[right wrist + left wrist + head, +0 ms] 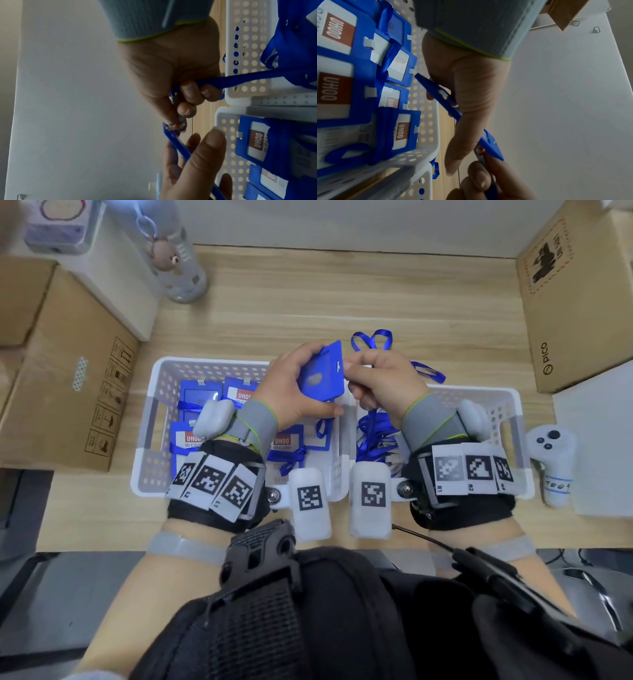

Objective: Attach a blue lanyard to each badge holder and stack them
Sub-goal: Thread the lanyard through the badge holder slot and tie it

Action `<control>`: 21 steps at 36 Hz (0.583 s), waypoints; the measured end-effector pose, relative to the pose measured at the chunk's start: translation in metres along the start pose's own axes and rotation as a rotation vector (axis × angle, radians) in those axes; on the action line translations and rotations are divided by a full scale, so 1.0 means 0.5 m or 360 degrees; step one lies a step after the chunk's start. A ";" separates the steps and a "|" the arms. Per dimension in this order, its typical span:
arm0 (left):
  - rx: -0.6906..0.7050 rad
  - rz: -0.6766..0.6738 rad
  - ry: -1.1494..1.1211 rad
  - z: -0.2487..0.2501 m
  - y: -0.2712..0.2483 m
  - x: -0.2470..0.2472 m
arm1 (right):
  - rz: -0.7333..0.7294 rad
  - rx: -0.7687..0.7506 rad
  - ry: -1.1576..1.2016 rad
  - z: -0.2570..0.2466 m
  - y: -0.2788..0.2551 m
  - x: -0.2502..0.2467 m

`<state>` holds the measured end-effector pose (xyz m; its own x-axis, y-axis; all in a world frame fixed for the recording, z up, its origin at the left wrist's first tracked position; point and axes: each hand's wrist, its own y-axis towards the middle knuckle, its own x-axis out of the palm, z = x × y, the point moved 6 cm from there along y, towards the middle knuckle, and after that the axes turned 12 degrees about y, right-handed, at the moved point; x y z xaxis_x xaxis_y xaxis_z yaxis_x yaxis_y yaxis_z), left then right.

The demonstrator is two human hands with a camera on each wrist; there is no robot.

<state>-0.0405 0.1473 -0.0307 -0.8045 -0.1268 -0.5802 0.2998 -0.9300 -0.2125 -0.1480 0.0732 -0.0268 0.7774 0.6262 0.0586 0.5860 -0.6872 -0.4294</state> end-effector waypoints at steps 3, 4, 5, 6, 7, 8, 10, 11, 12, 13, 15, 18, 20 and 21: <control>0.0014 0.0007 0.0064 0.003 -0.001 -0.002 | -0.0025 0.0020 0.0023 0.000 -0.001 0.002; 0.0023 0.0014 0.0085 0.003 0.000 -0.002 | -0.0029 0.0028 0.0019 0.001 -0.001 0.003; 0.0026 0.0021 0.0115 0.003 0.000 -0.003 | -0.0029 0.0036 0.0013 0.001 -0.002 0.004; 0.0020 0.0023 0.0147 0.001 0.001 -0.004 | -0.0025 0.0043 0.0007 0.001 -0.002 0.004; 0.0016 0.0025 0.0178 0.000 0.002 -0.005 | -0.0018 0.0048 0.0005 0.002 -0.003 0.004; 0.0021 0.0024 0.0203 -0.001 0.002 -0.005 | -0.0012 0.0048 0.0004 0.002 -0.004 0.003; 0.0049 0.0015 0.0254 -0.002 0.002 -0.004 | -0.0004 0.0031 -0.0002 0.001 -0.007 0.000; 0.0055 0.0005 0.0274 -0.002 0.001 -0.004 | -0.0005 0.0028 -0.0003 0.000 -0.008 -0.001; 0.0056 -0.0003 0.0285 -0.003 0.001 -0.003 | -0.0008 0.0029 0.0004 0.000 -0.008 -0.001; 0.0050 -0.0006 0.0287 -0.003 -0.001 -0.002 | -0.0018 0.0033 0.0023 0.000 -0.009 -0.001; 0.0032 0.0003 0.0271 -0.004 -0.001 -0.002 | -0.0060 0.0026 0.0081 0.000 -0.008 0.004; 0.0021 -0.0003 0.0268 -0.005 0.002 -0.001 | -0.0120 0.0014 0.0179 0.004 -0.008 0.011; 0.0020 -0.0011 0.0292 -0.006 0.004 0.001 | -0.0124 0.0003 0.0211 0.005 -0.010 0.014; 0.0026 -0.0014 0.0312 -0.006 0.005 0.001 | -0.0117 -0.0006 0.0220 0.004 -0.011 0.015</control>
<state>-0.0387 0.1457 -0.0340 -0.6912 -0.0505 -0.7209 0.2835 -0.9365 -0.2062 -0.1456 0.0823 -0.0259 0.7565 0.6182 0.2134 0.6429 -0.6430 -0.4163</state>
